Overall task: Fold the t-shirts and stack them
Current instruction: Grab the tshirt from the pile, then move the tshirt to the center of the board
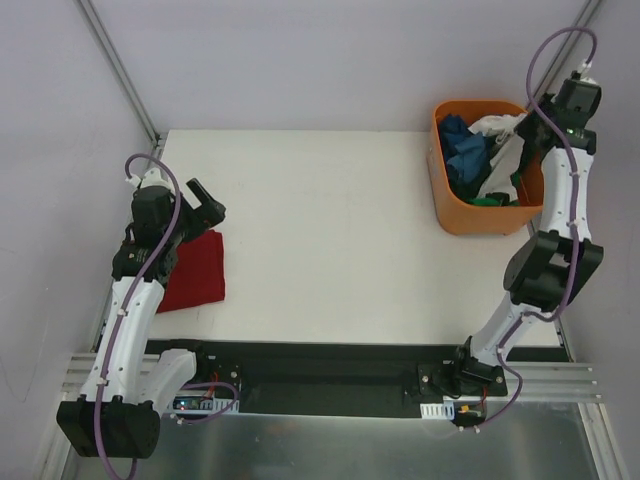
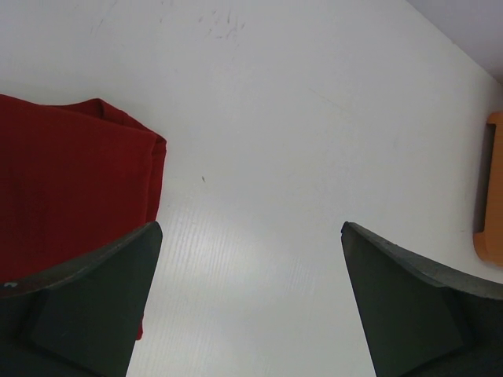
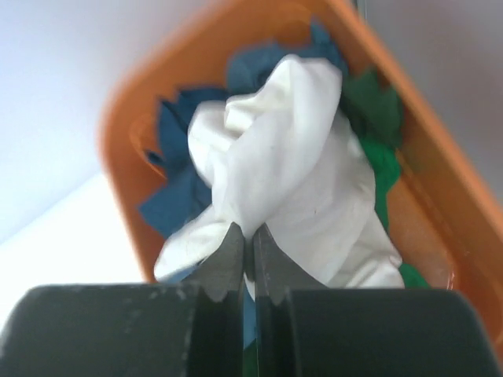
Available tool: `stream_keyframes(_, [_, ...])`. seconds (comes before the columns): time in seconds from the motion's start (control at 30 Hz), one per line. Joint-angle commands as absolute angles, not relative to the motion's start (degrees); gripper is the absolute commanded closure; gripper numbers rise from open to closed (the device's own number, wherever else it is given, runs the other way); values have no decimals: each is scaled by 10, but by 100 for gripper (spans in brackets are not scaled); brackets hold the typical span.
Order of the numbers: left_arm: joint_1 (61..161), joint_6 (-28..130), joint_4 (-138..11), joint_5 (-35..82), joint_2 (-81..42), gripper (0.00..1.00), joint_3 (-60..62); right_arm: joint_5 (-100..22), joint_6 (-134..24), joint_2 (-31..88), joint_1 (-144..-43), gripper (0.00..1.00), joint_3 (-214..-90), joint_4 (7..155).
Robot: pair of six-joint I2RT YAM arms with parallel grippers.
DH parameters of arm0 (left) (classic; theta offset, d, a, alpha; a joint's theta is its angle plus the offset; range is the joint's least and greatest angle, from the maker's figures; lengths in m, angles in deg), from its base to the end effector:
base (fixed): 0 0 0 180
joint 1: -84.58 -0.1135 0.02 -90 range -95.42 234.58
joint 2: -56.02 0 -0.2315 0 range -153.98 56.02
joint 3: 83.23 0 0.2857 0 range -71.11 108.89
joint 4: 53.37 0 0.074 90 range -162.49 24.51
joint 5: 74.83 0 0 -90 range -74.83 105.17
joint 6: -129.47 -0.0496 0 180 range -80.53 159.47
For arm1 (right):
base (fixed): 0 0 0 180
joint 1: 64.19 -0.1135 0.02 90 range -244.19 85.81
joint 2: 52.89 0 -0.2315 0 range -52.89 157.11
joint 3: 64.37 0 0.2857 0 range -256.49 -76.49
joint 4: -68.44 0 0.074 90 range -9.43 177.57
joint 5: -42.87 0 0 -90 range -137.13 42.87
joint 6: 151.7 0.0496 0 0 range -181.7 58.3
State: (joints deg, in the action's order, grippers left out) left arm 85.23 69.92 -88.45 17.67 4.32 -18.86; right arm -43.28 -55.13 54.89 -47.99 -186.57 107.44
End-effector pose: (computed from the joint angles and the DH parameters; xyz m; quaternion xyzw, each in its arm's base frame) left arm 0.2694 -0.0052 0.3107 -0.2019 0.8060 -0.1665 0.5309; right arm 0.4616 -0.1306 0.3537 0.1482 0.8280 -0.0172 0.5405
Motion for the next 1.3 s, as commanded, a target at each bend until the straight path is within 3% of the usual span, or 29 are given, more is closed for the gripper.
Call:
stream_keyframes(0.0, [849, 696, -866, 173, 65, 1, -184, -468, -586, 395, -478, 99, -1918, 918])
stream_keyframes(0.17, [849, 696, -867, 184, 79, 1, -185, -549, -598, 353, -478, 99, -1976, 862])
stream_keyframes(0.27, [849, 697, -867, 183, 86, 1, -184, -540, -592, 349, -478, 99, -2034, 844])
stream_keyframes(0.5, [849, 701, -867, 201, 91, 1, -185, -529, -566, 317, -478, 99, -2044, 785])
stream_keyframes(0.83, [849, 708, -867, 225, 102, 1, -176, -301, -419, 290, -507, 99, -2063, 843])
stream_keyframes(1.03, [849, 717, -867, 242, 116, 1, -184, -186, -365, 237, -608, 99, -2013, 842])
stream_keyframes(1.27, [849, 730, -868, 283, 158, 1, -194, -174, -391, 198, -760, 99, -1910, 836])
